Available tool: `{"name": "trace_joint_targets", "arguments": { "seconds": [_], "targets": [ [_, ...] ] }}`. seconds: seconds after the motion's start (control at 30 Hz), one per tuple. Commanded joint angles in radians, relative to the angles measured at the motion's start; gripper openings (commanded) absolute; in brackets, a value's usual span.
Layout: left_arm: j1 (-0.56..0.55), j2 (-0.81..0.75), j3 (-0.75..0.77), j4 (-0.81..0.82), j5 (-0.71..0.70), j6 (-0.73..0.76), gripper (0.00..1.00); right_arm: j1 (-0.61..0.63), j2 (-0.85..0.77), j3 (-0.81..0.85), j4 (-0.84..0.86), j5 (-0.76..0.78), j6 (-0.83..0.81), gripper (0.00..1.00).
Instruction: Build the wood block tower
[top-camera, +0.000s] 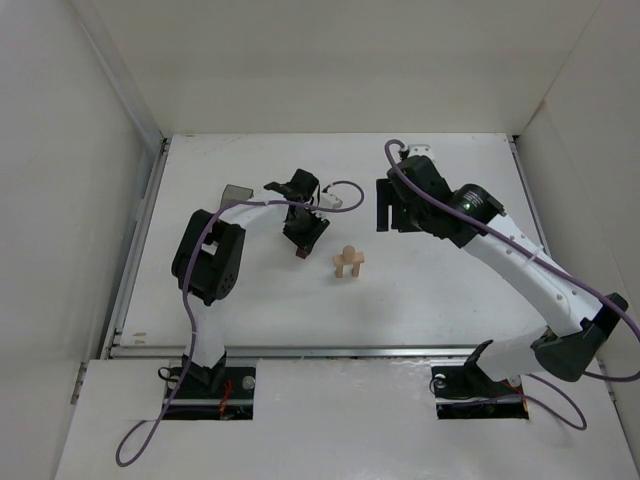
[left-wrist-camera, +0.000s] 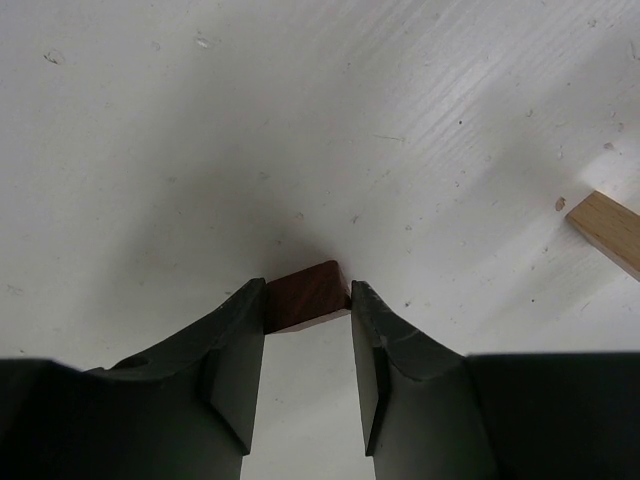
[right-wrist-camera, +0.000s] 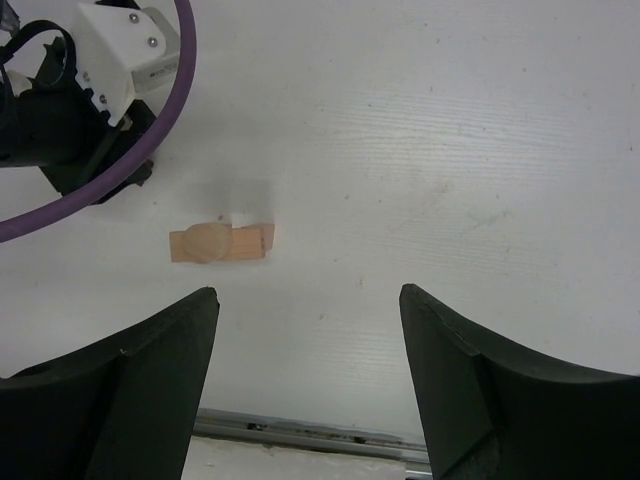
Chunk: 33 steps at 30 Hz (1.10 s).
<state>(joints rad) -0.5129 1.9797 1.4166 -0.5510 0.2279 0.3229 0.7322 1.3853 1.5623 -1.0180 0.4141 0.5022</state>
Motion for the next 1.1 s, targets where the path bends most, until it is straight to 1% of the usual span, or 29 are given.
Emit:
{"name": "trace_joint_targets", "arguments": {
  "seconds": [0.0,0.07,0.1,0.13,0.2,0.23,0.3,0.33,0.37,0.43,0.47,0.5,0.53,0.57,0.6,0.67,0.7,0.73,0.77,0.8,0.83,0.9,0.93,1.07],
  "targets": [
    [0.014,-0.048,0.054,-0.043,0.02,0.01,0.0,-0.007,-0.032,0.007,0.045,-0.004,0.013,0.79],
    [0.026,-0.08,0.099,-0.07,0.043,0.025,0.0,-0.007,-0.041,-0.002,0.087,-0.075,-0.036,0.79],
    [0.027,-0.122,0.119,-0.079,0.057,0.051,0.0,-0.016,-0.042,-0.002,0.104,-0.105,-0.051,0.79],
    [0.051,-0.148,0.14,-0.079,0.083,0.065,0.0,-0.016,-0.042,-0.002,0.122,-0.17,-0.074,0.8],
    [0.062,-0.205,0.202,-0.089,0.094,0.096,0.0,-0.046,-0.042,0.022,0.17,-0.221,-0.074,0.8],
    [0.062,-0.272,0.217,-0.078,0.094,0.143,0.0,-0.057,-0.042,0.034,0.185,-0.242,-0.083,0.8],
    [0.062,-0.346,0.242,-0.066,0.123,0.217,0.0,-0.098,-0.042,0.076,0.229,-0.322,-0.083,0.8],
    [0.062,-0.423,0.257,-0.066,0.143,0.267,0.0,-0.112,-0.042,0.088,0.248,-0.355,-0.083,0.8],
    [0.062,-0.465,0.257,-0.066,0.184,0.394,0.0,-0.126,-0.042,0.097,0.269,-0.429,-0.083,0.8],
    [0.062,-0.553,0.226,-0.046,0.223,0.519,0.0,-0.169,-0.042,0.107,0.358,-0.513,-0.083,0.8],
    [0.062,-0.647,0.202,-0.023,0.235,0.572,0.0,-0.181,-0.064,0.098,0.395,-0.556,-0.083,0.81],
    [0.062,-0.694,0.168,0.038,0.267,0.673,0.0,-0.192,-0.074,0.088,0.473,-0.636,-0.073,0.83],
    [0.062,-0.741,0.091,0.071,0.287,0.717,0.0,-0.203,-0.074,0.062,0.513,-0.676,-0.073,0.83],
    [0.062,-0.822,0.053,0.107,0.31,0.743,0.0,-0.215,-0.086,0.053,0.547,-0.713,-0.073,0.83],
    [0.053,-0.856,-0.006,0.175,0.356,0.743,0.0,-0.215,-0.086,0.044,0.606,-0.775,-0.064,0.83],
    [0.042,-0.898,-0.036,0.22,0.395,0.722,0.0,-0.215,-0.095,0.015,0.671,-0.846,-0.063,0.84],
    [0.009,-0.909,-0.036,0.23,0.395,0.707,0.0,-0.215,-0.104,0.002,0.706,-0.883,-0.051,0.86],
    [-0.005,-0.909,-0.036,0.243,0.415,0.665,0.0,-0.215,-0.104,-0.011,0.769,-0.946,-0.042,0.86],
    [-0.016,-0.909,-0.027,0.243,0.428,0.665,0.0,-0.215,-0.115,-0.021,0.798,-0.972,-0.031,0.87],
    [-0.027,-0.918,-0.027,0.262,0.438,0.621,0.0,-0.215,-0.115,-0.021,0.834,-1.009,-0.022,0.87],
    [-0.053,-0.918,-0.027,0.276,0.438,0.601,0.0,-0.215,-0.115,-0.021,0.861,-1.081,-0.013,0.87],
    [-0.082,-0.918,-0.027,0.306,0.412,0.57,0.0,-0.206,-0.115,-0.021,0.906,-1.115,-0.001,0.87],
    [-0.11,-0.918,-0.027,0.315,0.412,0.57,0.0,-0.206,-0.106,-0.021,0.906,-1.115,-0.001,0.87],
    [-0.153,-0.918,-0.027,0.326,0.349,0.548,0.0,-0.174,-0.071,0.002,0.926,-1.126,0.019,0.87]
  ]
}}
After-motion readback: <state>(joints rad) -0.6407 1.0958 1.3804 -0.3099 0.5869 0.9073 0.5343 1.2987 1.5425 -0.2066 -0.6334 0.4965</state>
